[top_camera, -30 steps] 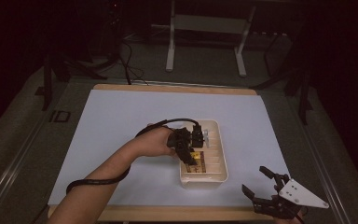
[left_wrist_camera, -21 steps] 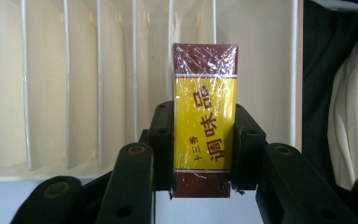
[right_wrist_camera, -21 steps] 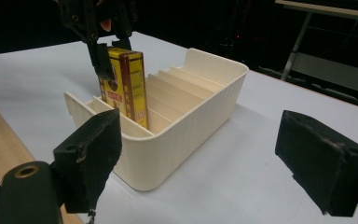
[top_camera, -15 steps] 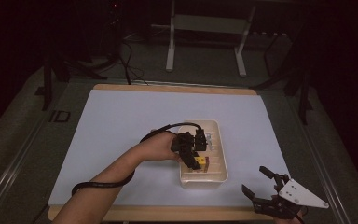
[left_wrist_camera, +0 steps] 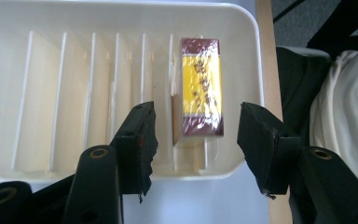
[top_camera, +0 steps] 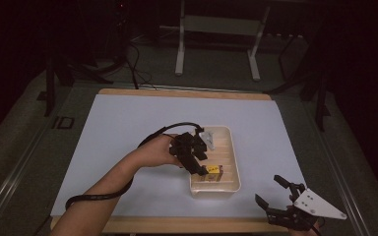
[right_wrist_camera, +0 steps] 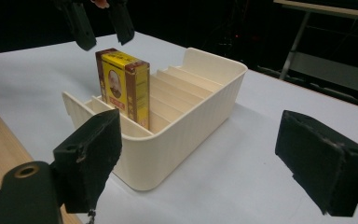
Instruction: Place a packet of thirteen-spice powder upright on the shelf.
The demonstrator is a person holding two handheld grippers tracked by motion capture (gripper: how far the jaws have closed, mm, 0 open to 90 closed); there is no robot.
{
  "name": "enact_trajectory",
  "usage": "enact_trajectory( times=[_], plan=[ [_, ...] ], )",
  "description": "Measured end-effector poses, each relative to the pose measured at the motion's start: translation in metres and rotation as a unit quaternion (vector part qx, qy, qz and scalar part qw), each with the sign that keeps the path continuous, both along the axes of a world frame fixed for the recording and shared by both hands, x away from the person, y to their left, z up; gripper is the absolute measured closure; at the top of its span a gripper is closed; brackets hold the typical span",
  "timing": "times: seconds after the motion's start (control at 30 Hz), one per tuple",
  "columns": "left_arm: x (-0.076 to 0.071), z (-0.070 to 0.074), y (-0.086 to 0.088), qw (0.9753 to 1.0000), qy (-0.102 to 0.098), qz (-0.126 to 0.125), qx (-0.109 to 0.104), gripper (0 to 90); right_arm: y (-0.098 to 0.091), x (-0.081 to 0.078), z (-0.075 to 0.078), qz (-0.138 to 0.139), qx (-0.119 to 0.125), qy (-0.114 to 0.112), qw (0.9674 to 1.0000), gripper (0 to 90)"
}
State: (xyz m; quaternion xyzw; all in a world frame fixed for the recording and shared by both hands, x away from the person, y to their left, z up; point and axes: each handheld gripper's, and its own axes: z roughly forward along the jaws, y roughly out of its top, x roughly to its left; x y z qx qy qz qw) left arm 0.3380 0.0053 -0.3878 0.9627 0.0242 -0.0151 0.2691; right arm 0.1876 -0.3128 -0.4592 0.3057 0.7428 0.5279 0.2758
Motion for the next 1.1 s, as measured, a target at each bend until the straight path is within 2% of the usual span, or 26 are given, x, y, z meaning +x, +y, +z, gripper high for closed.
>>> enact_trajectory(
  times=[0.17, 0.23, 0.27, 0.33, 0.37, 0.43, 0.47, 0.67, 0.8, 0.87, 0.9, 1.03, 1.1],
  plan=[
    [-0.002, -0.002, 0.015, 0.9996, -0.02, 0.016, -0.008, 39.6, 0.0, 0.001, 0.0, -0.001, 0.0, 0.002, 1.0, 14.6],
    [-0.003, -0.003, 0.018, 0.9991, -0.031, 0.028, -0.006, 27.4, 0.0, 0.001, 0.0, -0.001, 0.0, 0.003, 1.0, 14.6],
    [-0.003, -0.003, 0.02, 0.9989, -0.028, 0.036, -0.007, 23.4, 0.0, 0.001, 0.0, 0.0, 0.001, 0.002, 1.0, 14.6],
    [-0.003, -0.004, 0.025, 0.9991, -0.02, 0.035, -0.009, 11.1, 0.001, 0.001, 0.0, 0.0, 0.0, 0.001, 1.0, 14.6],
    [-0.003, -0.004, 0.025, 0.9991, -0.02, 0.035, -0.009, 8.2, 0.001, 0.001, 0.0, 0.0, 0.0, 0.001, 1.0, 14.6],
    [-0.005, -0.005, 0.031, 0.9986, -0.022, 0.048, -0.005, 6.6, 0.001, 0.001, 0.0, -0.001, 0.001, 0.003, 1.0, 14.6],
    [-0.005, -0.006, 0.032, 0.9985, -0.016, 0.052, -0.004, 3.1, 0.001, 0.001, 0.0, -0.001, 0.0, 0.002, 1.0, 14.6],
    [-0.008, -0.007, 0.049, 0.9956, -0.008, 0.089, -0.028, 1.5, 0.0, 0.001, 0.0, -0.001, 0.001, 0.003, 1.0, 14.6],
    [-0.012, -0.006, 0.066, 0.9911, -0.005, 0.122, -0.052, 1.4, 0.0, 0.001, -0.001, -0.003, 0.001, 0.004, 1.0, 14.6],
    [-0.014, -0.006, 0.074, 0.9891, 0.004, 0.134, -0.062, 1.5, 0.0, 0.001, -0.001, -0.004, 0.002, 0.003, 1.0, 14.6],
    [-0.016, -0.006, 0.078, 0.9879, 0.0, 0.143, -0.061, 1.5, 0.0, 0.002, -0.001, -0.002, 0.0, 0.003, 1.0, 14.6],
    [-0.021, -0.009, 0.094, 0.9804, 0.014, 0.175, -0.09, 1.5, 0.0, 0.002, 0.0, -0.003, -0.001, 0.002, 1.0, 14.6],
    [-0.025, -0.011, 0.1, 0.9761, 0.007, 0.195, -0.096, 1.5, 0.001, 0.001, 0.0, -0.004, 0.0, 0.001, 1.0, 14.6]
  ],
)
